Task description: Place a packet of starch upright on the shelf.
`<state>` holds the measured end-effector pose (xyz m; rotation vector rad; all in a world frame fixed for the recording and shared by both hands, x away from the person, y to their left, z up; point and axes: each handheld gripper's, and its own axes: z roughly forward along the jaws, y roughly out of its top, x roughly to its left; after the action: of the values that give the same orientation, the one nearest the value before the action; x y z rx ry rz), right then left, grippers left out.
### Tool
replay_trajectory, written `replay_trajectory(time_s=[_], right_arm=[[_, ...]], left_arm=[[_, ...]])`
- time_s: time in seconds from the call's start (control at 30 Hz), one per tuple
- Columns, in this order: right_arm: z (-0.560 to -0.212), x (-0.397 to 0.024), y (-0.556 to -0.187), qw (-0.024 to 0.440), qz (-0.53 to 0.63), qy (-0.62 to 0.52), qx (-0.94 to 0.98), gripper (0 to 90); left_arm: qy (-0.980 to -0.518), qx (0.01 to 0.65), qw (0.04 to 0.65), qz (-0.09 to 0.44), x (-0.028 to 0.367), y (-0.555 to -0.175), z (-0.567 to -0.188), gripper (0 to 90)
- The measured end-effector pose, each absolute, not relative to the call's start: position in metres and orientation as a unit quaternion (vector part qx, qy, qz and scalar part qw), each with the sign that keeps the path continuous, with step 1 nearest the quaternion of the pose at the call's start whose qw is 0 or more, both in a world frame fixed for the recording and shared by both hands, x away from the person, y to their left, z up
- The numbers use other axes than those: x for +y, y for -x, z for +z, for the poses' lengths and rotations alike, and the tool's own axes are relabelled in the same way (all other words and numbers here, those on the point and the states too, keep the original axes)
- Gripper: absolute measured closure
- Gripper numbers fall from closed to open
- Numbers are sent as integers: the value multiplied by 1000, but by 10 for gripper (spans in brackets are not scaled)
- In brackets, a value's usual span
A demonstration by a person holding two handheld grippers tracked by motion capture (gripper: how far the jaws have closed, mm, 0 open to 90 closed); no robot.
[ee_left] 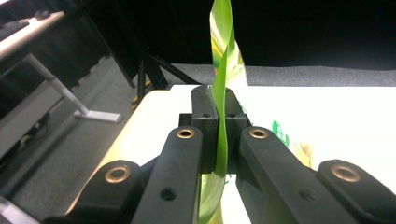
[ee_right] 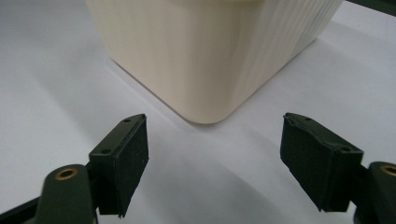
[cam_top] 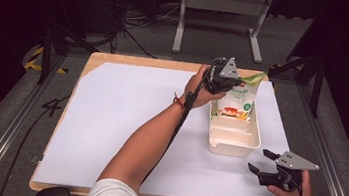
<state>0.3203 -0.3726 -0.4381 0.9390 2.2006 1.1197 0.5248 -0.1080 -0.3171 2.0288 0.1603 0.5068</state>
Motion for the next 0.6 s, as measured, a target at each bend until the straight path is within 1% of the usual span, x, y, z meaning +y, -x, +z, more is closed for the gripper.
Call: replay_trajectory(time_s=[0.07,0.3,0.6], right_arm=[[-438,-372,-320,249,409,-344,807,235],[-438,-372,-321,248,410,-345,807,235],[-438,-372,-320,249,409,-346,807,235]], left_arm=[[-832,82,515,188,-103,-529,-323,888],[-833,74,513,195,-103,-526,-325,885],[-839,77,508,179,-106,-523,-335,885]])
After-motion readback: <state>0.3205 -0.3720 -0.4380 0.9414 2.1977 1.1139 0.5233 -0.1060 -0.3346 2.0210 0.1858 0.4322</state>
